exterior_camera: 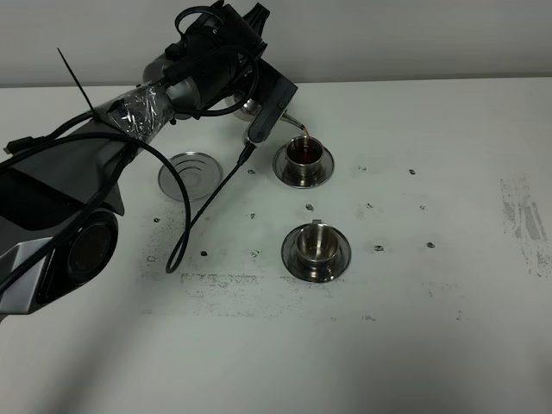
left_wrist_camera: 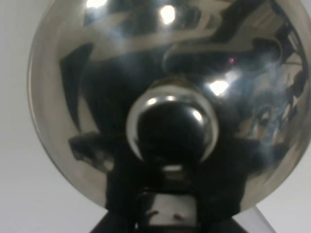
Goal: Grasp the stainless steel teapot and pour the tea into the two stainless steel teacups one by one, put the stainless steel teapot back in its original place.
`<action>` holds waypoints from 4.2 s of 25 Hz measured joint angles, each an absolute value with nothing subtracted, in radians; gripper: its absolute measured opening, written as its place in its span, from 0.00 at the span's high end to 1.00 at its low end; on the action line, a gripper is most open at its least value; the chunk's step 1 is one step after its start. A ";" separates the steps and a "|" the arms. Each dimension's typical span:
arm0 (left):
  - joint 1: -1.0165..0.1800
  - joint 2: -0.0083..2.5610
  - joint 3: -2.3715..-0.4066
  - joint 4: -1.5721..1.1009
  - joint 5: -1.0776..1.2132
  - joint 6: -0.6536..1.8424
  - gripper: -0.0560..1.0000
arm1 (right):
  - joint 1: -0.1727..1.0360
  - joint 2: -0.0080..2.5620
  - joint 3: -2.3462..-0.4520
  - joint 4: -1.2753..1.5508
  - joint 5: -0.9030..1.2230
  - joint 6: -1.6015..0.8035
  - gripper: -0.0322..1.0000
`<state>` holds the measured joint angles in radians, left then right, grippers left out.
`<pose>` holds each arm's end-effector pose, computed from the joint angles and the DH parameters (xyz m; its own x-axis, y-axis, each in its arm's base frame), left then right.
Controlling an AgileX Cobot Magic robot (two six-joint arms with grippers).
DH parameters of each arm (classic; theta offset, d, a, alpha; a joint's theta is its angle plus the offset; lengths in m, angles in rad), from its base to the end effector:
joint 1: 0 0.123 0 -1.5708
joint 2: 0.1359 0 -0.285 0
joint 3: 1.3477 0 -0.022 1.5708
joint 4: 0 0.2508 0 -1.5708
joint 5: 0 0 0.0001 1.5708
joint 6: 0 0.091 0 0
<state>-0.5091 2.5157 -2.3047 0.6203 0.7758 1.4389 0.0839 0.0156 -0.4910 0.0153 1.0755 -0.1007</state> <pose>0.5080 -0.2411 0.1885 0.3938 0.7665 0.5074 0.5235 -0.6408 0.5616 -0.0022 0.0010 0.2737 -0.4779 -0.1338 -0.8682 -0.1407 0.9872 -0.0747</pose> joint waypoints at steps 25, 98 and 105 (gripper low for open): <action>-0.518 2.516 -2.305 0.626 0.776 1.441 0.78 | 0.084 0.016 -0.491 0.015 1.075 -0.101 0.40; -0.461 2.514 -2.304 0.318 1.088 0.500 0.78 | 0.084 0.016 -0.491 0.015 1.075 -0.101 0.40; -0.460 2.476 -2.304 0.292 1.142 0.499 0.78 | 0.084 0.016 -0.491 0.015 1.075 -0.101 0.40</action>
<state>-0.4602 2.4763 -2.3043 0.2925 1.1420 0.4989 0.0839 0.0156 -0.4910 0.0153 1.0755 -0.1007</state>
